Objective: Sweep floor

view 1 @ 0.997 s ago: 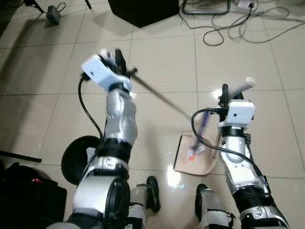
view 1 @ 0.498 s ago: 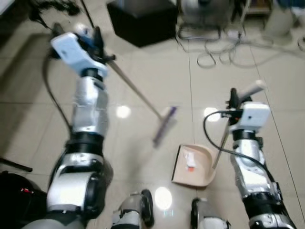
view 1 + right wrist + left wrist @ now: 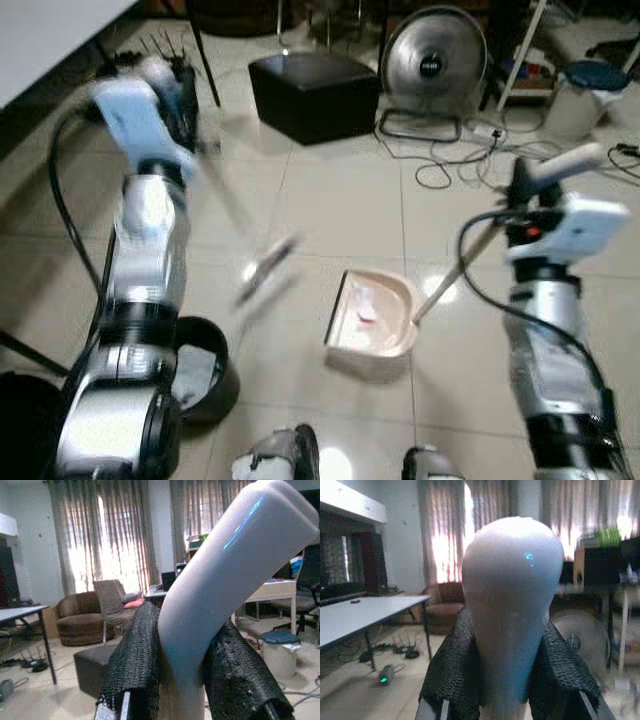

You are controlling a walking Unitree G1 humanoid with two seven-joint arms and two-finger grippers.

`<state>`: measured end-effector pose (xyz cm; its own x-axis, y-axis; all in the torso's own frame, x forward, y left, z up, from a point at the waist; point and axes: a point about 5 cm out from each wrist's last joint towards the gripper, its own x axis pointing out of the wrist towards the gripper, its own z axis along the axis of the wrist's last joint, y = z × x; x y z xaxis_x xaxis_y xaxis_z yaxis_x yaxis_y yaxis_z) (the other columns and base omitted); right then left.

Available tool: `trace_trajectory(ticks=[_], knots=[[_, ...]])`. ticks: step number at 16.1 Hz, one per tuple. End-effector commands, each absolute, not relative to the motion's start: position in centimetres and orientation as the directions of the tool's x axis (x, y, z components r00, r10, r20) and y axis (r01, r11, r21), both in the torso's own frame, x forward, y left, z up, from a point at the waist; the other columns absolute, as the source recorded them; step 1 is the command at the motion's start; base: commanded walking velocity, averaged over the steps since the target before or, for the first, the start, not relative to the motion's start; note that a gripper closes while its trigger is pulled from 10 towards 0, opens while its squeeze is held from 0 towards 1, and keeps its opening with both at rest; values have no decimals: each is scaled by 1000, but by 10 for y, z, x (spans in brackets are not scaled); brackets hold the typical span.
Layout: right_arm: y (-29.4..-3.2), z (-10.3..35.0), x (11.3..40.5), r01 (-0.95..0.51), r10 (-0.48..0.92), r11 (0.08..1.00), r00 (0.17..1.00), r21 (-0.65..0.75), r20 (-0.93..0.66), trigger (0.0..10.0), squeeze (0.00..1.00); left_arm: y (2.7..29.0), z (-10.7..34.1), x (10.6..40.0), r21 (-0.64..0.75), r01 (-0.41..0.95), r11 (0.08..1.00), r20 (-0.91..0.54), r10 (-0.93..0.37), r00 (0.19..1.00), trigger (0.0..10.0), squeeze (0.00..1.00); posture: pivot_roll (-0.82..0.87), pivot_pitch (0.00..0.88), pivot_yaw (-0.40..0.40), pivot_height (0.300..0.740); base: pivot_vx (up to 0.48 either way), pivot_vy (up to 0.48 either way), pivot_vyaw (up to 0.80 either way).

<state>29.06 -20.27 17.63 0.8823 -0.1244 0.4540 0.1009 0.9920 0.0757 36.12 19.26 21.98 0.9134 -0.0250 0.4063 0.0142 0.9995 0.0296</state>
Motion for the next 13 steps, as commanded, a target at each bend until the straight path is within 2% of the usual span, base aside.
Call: trace_trajectory(ticks=[1, 4, 6, 13], knots=[[-208, 190, 287, 96, -123, 992, 883, 82, 453, 10000, 0, 185, 220, 358, 20, 47, 999, 404, -51, 913, 10000, 0, -56, 28, 97, 740, 0, 0, 0], [-225, 213, 281, 132, -174, 983, 885, 124, 432, 10000, 0, 176, 202, 347, 29, 84, 996, 325, -89, 941, 10000, 0, -60, 30, 98, 740, 0, 0, 0], [-227, 226, 280, 114, -172, 981, 884, 158, 434, 10000, 0, 172, 193, 338, 52, 101, 994, 297, -112, 948, 10000, 0, -63, 29, 100, 740, 0, 0, 0], [-216, 268, 284, 5, -113, 970, 895, 245, 431, 10000, 0, 182, 163, 298, 172, 95, 980, 145, -121, 982, 10000, 0, -44, 26, 63, 740, 0, 0, 0]])
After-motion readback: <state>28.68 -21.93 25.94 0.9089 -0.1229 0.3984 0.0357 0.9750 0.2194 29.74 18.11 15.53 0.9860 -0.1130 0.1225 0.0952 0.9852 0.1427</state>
